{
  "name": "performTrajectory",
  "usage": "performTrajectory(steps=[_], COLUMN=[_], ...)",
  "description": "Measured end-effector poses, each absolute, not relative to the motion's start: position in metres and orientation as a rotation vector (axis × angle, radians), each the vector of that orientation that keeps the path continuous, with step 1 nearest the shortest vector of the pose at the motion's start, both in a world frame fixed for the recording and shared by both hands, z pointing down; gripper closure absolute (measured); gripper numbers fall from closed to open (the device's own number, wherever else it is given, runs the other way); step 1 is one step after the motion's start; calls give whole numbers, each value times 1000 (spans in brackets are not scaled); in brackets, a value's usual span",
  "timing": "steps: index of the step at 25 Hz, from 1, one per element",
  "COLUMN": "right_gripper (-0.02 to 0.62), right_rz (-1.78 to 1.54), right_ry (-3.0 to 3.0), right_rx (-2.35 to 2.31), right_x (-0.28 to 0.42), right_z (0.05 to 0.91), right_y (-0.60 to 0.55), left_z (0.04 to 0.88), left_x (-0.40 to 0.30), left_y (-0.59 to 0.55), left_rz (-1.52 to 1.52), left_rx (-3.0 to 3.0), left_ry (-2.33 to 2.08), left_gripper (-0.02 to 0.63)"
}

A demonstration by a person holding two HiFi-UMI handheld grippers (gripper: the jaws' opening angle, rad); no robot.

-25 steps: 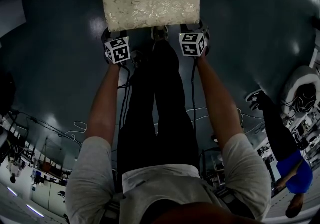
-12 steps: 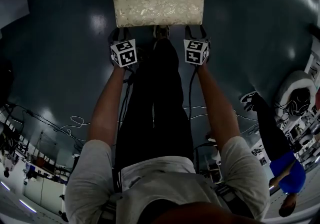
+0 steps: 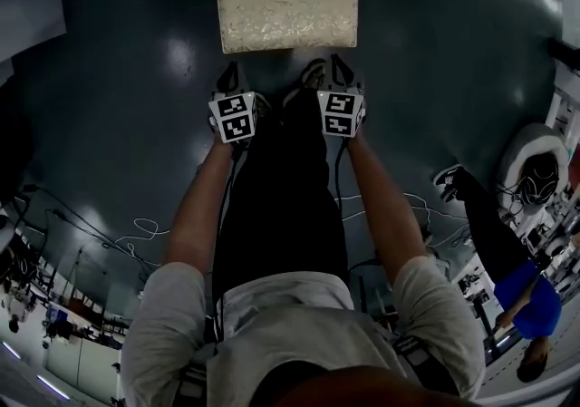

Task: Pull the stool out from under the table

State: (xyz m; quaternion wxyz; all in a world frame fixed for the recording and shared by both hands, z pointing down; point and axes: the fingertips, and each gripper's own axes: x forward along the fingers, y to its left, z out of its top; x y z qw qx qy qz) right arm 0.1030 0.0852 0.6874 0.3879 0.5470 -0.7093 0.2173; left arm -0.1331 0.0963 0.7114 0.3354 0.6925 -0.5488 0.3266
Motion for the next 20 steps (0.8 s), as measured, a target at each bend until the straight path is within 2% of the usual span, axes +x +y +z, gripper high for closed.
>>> performTrajectory(steps=[7,20], right_gripper=[581,581], right_rz=[488,458], right_ry=[-1954,-2097], right_rx=[1367,1466], right_x=[73,23], right_z=[619,454], right_y=[67,79], left_z=[653,477], left_x=[-112,-95], left_y=[95,88], left_rz=[764,495], left_rx=[1912,2079], left_ry=[-1403,-1438], left_gripper=[595,597])
